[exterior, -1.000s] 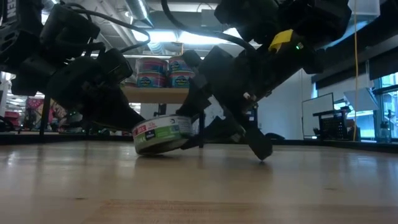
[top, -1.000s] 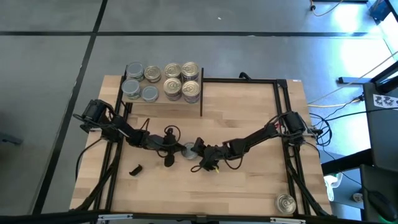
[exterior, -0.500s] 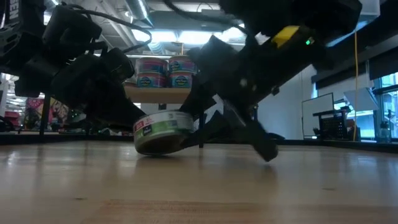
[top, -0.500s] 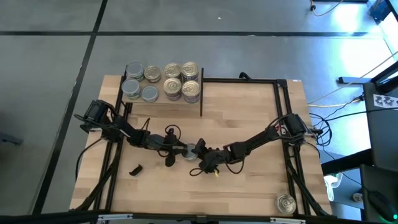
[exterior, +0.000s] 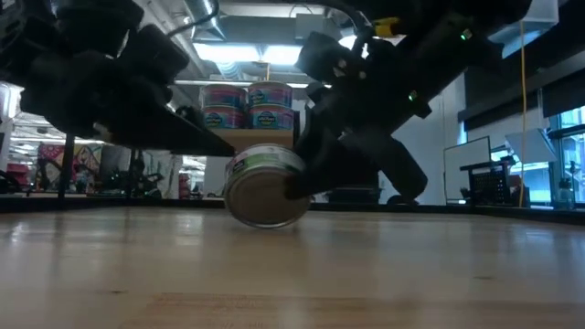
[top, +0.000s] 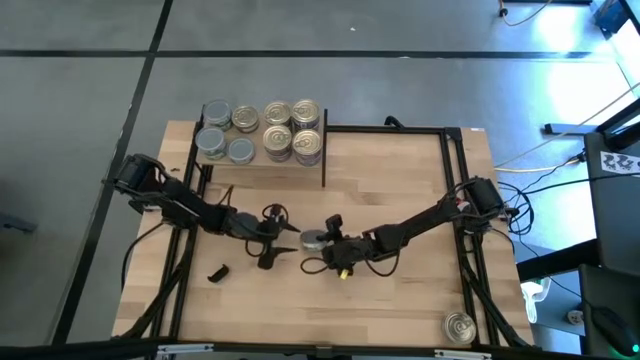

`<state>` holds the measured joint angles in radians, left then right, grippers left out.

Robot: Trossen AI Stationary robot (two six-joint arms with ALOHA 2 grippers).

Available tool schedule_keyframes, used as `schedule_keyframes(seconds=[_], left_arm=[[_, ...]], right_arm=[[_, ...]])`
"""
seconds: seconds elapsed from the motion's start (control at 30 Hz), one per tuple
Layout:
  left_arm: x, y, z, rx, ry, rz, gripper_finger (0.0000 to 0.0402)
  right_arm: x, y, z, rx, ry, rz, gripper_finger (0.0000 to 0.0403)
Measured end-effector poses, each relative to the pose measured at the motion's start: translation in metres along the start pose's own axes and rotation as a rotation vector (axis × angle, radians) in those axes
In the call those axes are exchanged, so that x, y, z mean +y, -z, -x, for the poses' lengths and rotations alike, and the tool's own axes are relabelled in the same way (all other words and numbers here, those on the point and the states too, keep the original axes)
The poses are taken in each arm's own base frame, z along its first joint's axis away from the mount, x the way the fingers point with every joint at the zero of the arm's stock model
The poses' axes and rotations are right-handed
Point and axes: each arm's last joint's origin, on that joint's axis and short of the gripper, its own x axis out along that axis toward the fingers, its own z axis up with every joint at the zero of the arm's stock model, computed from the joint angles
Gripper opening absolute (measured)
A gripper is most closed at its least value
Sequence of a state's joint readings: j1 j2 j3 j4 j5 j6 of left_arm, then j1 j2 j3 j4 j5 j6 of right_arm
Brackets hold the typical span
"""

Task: Stack canned seafood by type on shelf
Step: Stack the green tuna can on top of the green tuna can on the shelf

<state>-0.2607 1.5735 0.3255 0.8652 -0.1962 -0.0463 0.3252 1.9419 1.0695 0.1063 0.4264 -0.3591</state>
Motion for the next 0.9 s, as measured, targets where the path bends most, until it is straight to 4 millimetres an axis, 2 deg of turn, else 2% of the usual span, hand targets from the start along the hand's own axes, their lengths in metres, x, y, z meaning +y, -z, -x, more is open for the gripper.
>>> schedule_keyframes(seconds=[0.2, 0.53, 0.63, 0.83, 0.9], left_arm=[[-0.005, -0.005, -0.006, 0.059, -0.049, -0.179, 0.026], [-0.006, -0.01, -0.01, 0.075, -0.055, -0.232, 0.0251], [-0.008, -0.011, -0.009, 0.065, -0.051, -0.234, 0.0228], [-0.008, -0.012, -0.009, 0.056, -0.048, -0.259, 0.0136], [-0.01, -0.012, -0.009, 0.052, -0.04, -0.272, 0.0133]], right_arm=[[-0.003, -0.002, -0.001, -0.023, 0.018, -0.13, 0.0147], [-0.008, -0.012, 0.0, -0.126, 0.066, -0.252, 0.0147], [-0.011, -0.014, 0.0, -0.145, 0.072, -0.291, 0.0147], [-0.013, -0.013, -0.002, -0.16, 0.034, -0.34, 0.0145], [-0.014, -0.013, -0.003, -0.158, 0.034, -0.354, 0.0145]])
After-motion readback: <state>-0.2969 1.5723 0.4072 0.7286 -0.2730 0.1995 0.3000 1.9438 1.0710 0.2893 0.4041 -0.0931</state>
